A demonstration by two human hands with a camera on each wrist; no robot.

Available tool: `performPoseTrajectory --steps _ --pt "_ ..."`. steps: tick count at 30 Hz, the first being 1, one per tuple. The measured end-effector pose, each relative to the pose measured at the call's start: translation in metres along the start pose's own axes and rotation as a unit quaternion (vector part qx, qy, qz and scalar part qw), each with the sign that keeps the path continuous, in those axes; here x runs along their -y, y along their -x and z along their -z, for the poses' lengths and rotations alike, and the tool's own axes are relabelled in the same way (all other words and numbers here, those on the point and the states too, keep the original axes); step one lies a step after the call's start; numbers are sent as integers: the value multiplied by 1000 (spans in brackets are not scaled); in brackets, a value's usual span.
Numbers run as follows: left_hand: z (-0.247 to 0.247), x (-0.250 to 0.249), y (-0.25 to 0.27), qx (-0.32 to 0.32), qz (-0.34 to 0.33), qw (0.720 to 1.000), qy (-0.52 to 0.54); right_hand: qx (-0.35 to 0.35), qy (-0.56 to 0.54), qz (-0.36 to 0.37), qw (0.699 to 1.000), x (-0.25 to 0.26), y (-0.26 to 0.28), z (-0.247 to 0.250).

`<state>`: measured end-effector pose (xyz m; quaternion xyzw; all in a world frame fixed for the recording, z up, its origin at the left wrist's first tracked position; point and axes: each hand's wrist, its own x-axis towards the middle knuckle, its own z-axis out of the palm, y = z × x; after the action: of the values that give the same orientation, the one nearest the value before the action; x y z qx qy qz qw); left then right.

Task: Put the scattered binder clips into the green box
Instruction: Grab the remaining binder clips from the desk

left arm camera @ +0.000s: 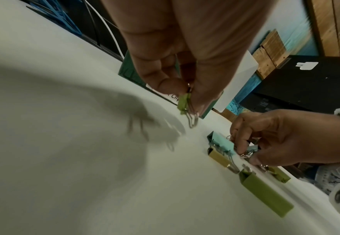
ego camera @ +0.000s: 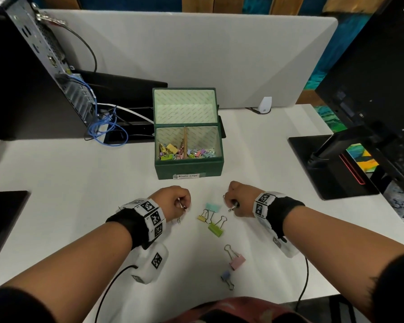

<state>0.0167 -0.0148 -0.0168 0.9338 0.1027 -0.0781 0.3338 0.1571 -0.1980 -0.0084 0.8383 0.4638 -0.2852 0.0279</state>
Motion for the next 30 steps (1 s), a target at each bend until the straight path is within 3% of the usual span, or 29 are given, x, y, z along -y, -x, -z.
performPoseTrajectory --steps 5,8,15,18,25,30 --pt "16 -9 -3 -41 -3 997 62 -31 -49 -30 998 -3 -1 9" --pt "33 -14 -11 -73 1 991 111 -82 -138 -56 985 -4 2 26" --pt "67 -26 -40 -154 28 969 192 -201 -365 -63 907 14 -2 97" --pt "73 -30 -52 -169 34 966 194 -221 -354 -57 907 24 -14 113" --pt "78 -45 -78 -171 35 971 162 -165 -341 -41 925 27 -23 107" --pt "80 -56 -94 -194 38 972 131 -229 -355 -67 904 -1 -7 80"
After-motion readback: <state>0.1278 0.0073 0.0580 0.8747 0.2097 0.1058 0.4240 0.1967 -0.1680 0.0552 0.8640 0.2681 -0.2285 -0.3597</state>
